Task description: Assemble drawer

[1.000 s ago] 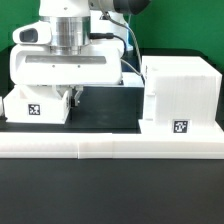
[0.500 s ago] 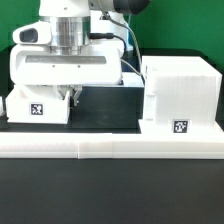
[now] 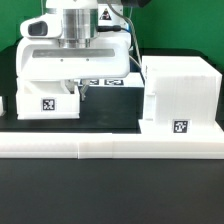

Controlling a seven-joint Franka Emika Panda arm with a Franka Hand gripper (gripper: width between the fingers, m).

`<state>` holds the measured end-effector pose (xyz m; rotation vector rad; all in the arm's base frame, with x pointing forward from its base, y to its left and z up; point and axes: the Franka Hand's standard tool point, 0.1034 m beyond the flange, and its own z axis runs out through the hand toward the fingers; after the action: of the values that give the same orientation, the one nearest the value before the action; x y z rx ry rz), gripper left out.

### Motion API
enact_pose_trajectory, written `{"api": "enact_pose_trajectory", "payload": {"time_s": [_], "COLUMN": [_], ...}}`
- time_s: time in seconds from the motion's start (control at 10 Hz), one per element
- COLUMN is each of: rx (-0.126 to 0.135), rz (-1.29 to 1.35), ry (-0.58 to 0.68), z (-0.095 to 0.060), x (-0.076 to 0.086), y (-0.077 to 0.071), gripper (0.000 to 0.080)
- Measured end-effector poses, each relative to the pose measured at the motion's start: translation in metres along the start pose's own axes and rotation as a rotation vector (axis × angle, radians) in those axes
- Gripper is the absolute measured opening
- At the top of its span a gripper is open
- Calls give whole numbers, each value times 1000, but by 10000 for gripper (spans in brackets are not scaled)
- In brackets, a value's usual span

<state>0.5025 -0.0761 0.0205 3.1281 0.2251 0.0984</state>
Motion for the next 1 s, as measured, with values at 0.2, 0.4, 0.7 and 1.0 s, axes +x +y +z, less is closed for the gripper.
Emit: {"api": "enact_pose_trajectory", "payload": {"time_s": [0.2, 0.4, 0.7, 1.0], "rx": [1, -3, -30, -41], "rz": [-47, -153, -466, -707], "ry": [8, 3, 3, -4], "z": [-3, -1, 5, 5], "x": [4, 2, 9, 13], "y": [-6, -4, -14, -13], "gripper": [41, 41, 42, 42]}}
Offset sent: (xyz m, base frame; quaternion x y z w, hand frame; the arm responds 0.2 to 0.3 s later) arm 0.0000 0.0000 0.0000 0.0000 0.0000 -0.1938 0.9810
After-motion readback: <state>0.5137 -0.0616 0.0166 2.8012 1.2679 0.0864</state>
